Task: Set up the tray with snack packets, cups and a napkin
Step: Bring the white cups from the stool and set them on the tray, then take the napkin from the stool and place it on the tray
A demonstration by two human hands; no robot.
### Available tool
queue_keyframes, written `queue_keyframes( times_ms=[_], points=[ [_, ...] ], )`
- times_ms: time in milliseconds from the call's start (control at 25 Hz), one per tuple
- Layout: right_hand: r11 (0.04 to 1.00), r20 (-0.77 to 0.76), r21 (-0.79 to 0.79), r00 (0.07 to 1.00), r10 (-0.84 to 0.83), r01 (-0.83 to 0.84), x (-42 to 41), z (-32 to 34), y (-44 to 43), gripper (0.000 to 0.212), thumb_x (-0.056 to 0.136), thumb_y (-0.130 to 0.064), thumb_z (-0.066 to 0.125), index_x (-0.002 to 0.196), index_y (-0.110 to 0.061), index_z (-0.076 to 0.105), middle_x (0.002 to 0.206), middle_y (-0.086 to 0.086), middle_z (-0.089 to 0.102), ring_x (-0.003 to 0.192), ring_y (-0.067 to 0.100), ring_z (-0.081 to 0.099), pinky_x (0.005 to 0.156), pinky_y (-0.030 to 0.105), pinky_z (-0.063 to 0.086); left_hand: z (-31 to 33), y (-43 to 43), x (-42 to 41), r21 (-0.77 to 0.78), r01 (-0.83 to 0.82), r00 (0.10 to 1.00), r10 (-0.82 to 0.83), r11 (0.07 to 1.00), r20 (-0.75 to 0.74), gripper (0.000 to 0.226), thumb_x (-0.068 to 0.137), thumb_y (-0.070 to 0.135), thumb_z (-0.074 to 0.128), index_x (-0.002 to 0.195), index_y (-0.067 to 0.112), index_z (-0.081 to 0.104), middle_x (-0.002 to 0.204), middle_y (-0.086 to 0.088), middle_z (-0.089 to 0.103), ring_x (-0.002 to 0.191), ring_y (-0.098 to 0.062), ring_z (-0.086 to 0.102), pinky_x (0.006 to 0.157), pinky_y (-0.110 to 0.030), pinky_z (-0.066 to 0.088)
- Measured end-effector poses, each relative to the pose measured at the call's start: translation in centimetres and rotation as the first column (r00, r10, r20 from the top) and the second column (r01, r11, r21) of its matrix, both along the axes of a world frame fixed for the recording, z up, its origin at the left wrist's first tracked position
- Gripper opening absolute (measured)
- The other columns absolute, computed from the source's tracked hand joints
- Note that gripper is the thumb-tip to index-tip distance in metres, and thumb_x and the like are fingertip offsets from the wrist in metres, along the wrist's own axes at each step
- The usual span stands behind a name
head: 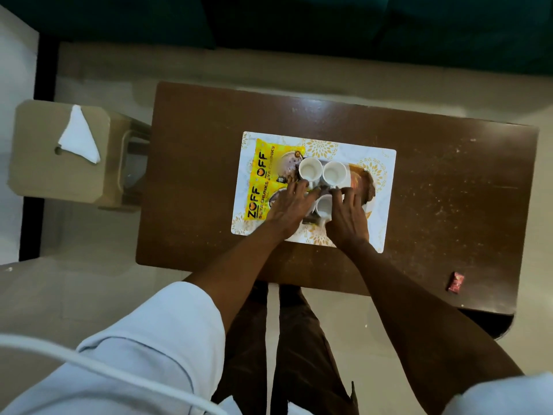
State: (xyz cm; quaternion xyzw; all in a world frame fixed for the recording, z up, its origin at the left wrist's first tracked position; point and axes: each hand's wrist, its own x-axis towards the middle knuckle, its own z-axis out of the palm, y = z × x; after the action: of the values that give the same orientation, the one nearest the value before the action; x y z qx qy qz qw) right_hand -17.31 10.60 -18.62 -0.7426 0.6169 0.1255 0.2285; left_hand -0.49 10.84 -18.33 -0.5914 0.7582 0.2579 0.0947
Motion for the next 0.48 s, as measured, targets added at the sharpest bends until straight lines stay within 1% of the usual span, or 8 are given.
queue_keyframes(
  times_ms=[40, 80, 120, 160, 240, 320, 360, 480],
  points=[
    [1.0, -0.001, -0.011, 1.0, 0.004, -0.004, -0.2, 0.8, 0.3, 0.066, 0.078, -0.009, 0.062, 0.142, -0.006, 0.046, 0.137, 0.022, 0.049, 0.124, 0.043, 0.05, 0.104, 0.052, 0.049, 0.5, 0.5, -0.2, 0.03, 0.019, 1.0, -0.019, 0.999, -0.006, 0.083, 0.085, -0.005, 0.063, 0.158, 0.019, 0.033, 0.157, -0.021, 0.034, 0.145, -0.044, 0.036, 0.097, -0.05, 0.054],
    [1.0, -0.011, -0.013, 1.0, 0.018, -0.018, -0.2, 1.6, 0.5, 0.059, 0.08, -0.013, 0.06, 0.137, -0.004, 0.05, 0.133, 0.022, 0.051, 0.122, 0.043, 0.051, 0.108, 0.052, 0.044, 1.1, 1.0, -0.2, 0.06, 0.035, 0.999, -0.035, 0.998, -0.002, 0.083, 0.085, -0.001, 0.064, 0.159, 0.017, 0.03, 0.159, -0.021, 0.032, 0.145, -0.044, 0.035, 0.101, -0.051, 0.051],
    [0.999, -0.026, 0.0, 0.999, 0.035, -0.035, -0.1, 2.8, 0.2, 0.055, 0.083, -0.019, 0.059, 0.135, -0.005, 0.052, 0.132, 0.019, 0.052, 0.119, 0.041, 0.053, 0.106, 0.05, 0.044, 1.9, 1.2, -0.1, 0.084, 0.035, 0.999, -0.038, 0.996, 0.026, 0.084, 0.086, 0.003, 0.063, 0.16, 0.015, 0.025, 0.161, -0.02, 0.029, 0.146, -0.042, 0.033, 0.106, -0.051, 0.047],
    [0.998, -0.026, 0.014, 0.998, 0.06, -0.06, 0.4, 4.4, -0.8, 0.054, 0.087, -0.024, 0.059, 0.137, -0.007, 0.051, 0.133, 0.016, 0.052, 0.119, 0.038, 0.054, 0.102, 0.048, 0.047, 3.2, 0.9, 0.4, 0.095, -0.006, 0.999, 0.001, 0.996, 0.054, 0.085, 0.089, 0.008, 0.062, 0.162, 0.013, 0.019, 0.164, -0.019, 0.025, 0.15, -0.039, 0.03, 0.113, -0.049, 0.041],
    [0.993, 0.002, -0.007, 0.993, 0.118, -0.118, 1.8, 8.6, -4.4, 0.057, 0.094, -0.03, 0.058, 0.147, -0.011, 0.045, 0.142, 0.011, 0.049, 0.125, 0.033, 0.052, 0.1, 0.045, 0.049, 7.1, -1.5, 1.9, 0.088, -0.161, 0.985, 0.155, 0.983, 0.069, 0.087, 0.093, 0.019, 0.062, 0.164, 0.011, 0.011, 0.168, -0.015, 0.017, 0.157, -0.036, 0.017, 0.124, -0.048, 0.027],
    [0.985, 0.029, -0.09, 0.988, 0.151, -0.148, 3.2, 14.3, -9.4, 0.058, 0.099, -0.03, 0.055, 0.152, -0.013, 0.04, 0.149, 0.009, 0.047, 0.132, 0.03, 0.048, 0.105, 0.043, 0.048, 12.9, -5.4, 4.1, 0.026, -0.24, 0.97, 0.239, 0.97, 0.052, 0.087, 0.095, 0.026, 0.062, 0.163, 0.01, 0.012, 0.169, -0.015, 0.015, 0.16, -0.035, 0.013, 0.127, -0.047, 0.022],
    [0.978, 0.039, -0.15, 0.988, 0.152, -0.145, 3.9, 17.7, -12.1, 0.059, 0.099, -0.029, 0.055, 0.154, -0.013, 0.039, 0.15, 0.009, 0.046, 0.134, 0.03, 0.048, 0.107, 0.043, 0.047, 16.4, -7.5, 5.4, -0.021, -0.255, 0.966, 0.255, 0.967, 0.049, 0.086, 0.095, 0.026, 0.061, 0.164, 0.01, 0.011, 0.17, -0.015, 0.013, 0.16, -0.034, 0.011, 0.128, -0.047, 0.021],
    [0.942, 0.051, -0.308, 0.986, 0.158, -0.135, 6.8, 26.8, -18.5, 0.062, 0.099, -0.029, 0.057, 0.155, -0.014, 0.037, 0.149, 0.009, 0.045, 0.132, 0.032, 0.048, 0.102, 0.046, 0.051, 26.1, -12.1, 10.2, -0.167, -0.301, 0.949, 0.311, 0.939, 0.043, 0.088, 0.093, 0.021, 0.063, 0.164, 0.012, 0.011, 0.171, -0.014, 0.014, 0.16, -0.033, 0.011, 0.129, -0.047, 0.02]
  ],
)
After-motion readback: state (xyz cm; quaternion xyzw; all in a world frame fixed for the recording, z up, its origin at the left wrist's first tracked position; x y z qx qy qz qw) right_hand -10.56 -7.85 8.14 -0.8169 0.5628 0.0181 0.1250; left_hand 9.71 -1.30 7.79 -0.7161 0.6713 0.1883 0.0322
